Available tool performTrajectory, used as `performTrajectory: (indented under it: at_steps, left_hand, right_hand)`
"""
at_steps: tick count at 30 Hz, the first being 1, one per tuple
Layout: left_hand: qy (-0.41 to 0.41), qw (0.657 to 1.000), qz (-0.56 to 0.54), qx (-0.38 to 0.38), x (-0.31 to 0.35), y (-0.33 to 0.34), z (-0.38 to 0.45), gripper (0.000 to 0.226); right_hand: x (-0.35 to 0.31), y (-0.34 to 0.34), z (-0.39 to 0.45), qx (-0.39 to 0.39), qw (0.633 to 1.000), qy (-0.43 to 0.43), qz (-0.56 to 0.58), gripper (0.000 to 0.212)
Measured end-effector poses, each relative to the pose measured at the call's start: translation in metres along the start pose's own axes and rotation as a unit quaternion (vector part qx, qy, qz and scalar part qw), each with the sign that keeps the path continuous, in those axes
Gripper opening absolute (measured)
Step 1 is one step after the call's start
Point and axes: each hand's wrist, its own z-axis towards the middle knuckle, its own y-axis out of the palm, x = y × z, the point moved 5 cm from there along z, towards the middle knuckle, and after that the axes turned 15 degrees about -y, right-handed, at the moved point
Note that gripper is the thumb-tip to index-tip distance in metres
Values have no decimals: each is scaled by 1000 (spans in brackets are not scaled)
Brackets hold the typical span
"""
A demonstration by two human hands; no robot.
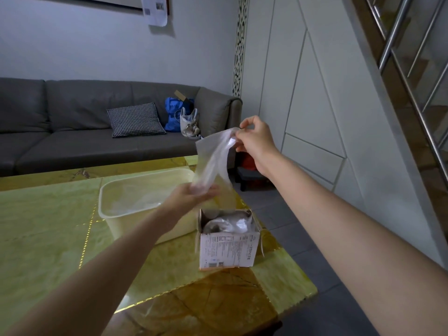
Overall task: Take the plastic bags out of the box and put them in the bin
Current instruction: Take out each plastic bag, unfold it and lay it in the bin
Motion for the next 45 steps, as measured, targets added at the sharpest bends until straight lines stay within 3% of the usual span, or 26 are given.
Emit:
performTrajectory:
  at_steps: [4, 8, 12, 14, 17, 20, 22, 25, 27, 30, 33, 35, 37, 41, 43, 45]
  left_hand:
    - [8, 995, -93, -18, 7, -30, -15, 23]
    - [1, 968, -243, 63, 0, -72, -25, 20]
    - [-24, 938, -323, 120, -3, -108, -31, 34]
    - [-33, 940, -311, 135, -3, -124, -33, 39]
    - [-57, 930, -305, 198, -13, -156, -34, 24]
    - [-56, 898, -242, 363, -24, -191, -40, 26]
    - [-5, 850, -208, 483, -17, -203, -48, 32]
    - [84, 823, -30, 562, 10, -198, -46, 23]
    - [119, 848, 135, 498, 22, -179, -27, 8]
    - [45, 893, 369, 255, 3, -139, 17, 28]
    - [-113, 847, 517, 52, -34, -113, 40, 38]
    - [-197, 822, 535, 9, -47, -109, 46, 40]
    - [-246, 823, 512, 5, -50, -111, 48, 42]
    - [-271, 803, 531, -23, -50, -113, 55, 41]
    - [-274, 796, 539, -30, -48, -112, 55, 43]
    - [-278, 790, 544, -52, -53, -111, 57, 44]
  right_hand:
    - [11, 2, -3, -11, 999, 1, -37, 34]
    - [27, 14, -13, -95, 991, 71, -55, 41]
    - [32, 41, -22, -148, 982, 116, 36, 34]
    - [35, 55, -22, -131, 982, 118, 63, 32]
    - [45, 74, -17, -101, 987, 112, 60, 29]
    - [59, 94, -12, -119, 988, 102, -6, 31]
    - [68, 109, -11, -157, 982, 91, -51, 33]
    - [79, 130, -8, -221, 964, 73, -129, 33]
    - [84, 140, -8, -265, 944, 68, -182, 37]
    - [88, 147, -14, -335, 908, 59, -245, 49]
    - [96, 153, -17, -391, 870, 50, -295, 56]
    - [99, 158, -15, -425, 839, 17, -340, 56]
    - [96, 163, -9, -446, 807, -33, -385, 50]
    - [75, 181, 5, -441, 801, -134, -382, 31]
    - [82, 197, -6, -526, 787, -56, -319, 34]
    - [99, 208, -24, -612, 727, 52, -309, 48]
